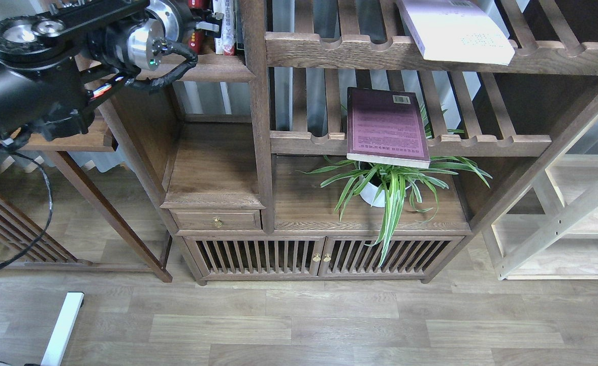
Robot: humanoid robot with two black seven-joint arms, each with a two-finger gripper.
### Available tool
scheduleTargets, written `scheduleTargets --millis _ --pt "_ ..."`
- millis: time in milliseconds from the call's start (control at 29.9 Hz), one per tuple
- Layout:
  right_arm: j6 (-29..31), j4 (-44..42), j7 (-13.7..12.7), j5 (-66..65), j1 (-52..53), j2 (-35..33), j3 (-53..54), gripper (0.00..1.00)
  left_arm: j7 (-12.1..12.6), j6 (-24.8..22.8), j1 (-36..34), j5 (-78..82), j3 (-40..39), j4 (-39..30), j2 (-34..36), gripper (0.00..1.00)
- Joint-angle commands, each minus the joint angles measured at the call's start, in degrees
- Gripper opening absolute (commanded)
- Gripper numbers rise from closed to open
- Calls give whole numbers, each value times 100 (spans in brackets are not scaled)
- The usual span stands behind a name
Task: Organize books on shelf
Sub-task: 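Push the red book deeper into the top shelf with the left gripper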
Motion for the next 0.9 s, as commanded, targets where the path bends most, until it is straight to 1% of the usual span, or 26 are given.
scheduleTargets --millis 0,167,401,468,535,669,736,769,802,836,869 --pt "0 0 0 0 -5 1 8 100 0 -2 -2 -9 -6 -125 93 85" --pt "0 0 0 0 -5 1 8 100 44 -2 -2 -17 -14 -327 172 86" --pt "0 0 0 0 -13 1 8 100 44 -2 -2 -17 -6 -486 198 85" --pt "0 0 0 8 -13 1 8 100 53 -2 -2 -17 12 -512 198 82" --pt "0 0 0 8 -13 1 8 100 88 -7 -2 -9 30 -582 199 70" --pt "0 -8 0 8 -13 9 8 100 105 -33 -19 9 30 -591 181 62" --pt "0 -8 0 8 -13 9 8 100 97 -33 -19 9 30 -591 190 54" --pt "0 -8 0 8 -13 9 8 100 88 -42 -19 0 30 -600 190 46" --pt "0 -8 0 8 -13 9 8 100 79 -51 -19 9 30 -592 198 35" --pt "0 -8 0 8 -13 9 8 100 79 -77 -19 18 30 -591 199 20" --pt "0 -8 0 8 -13 9 8 100 88 -95 -19 35 30 -574 199 3"
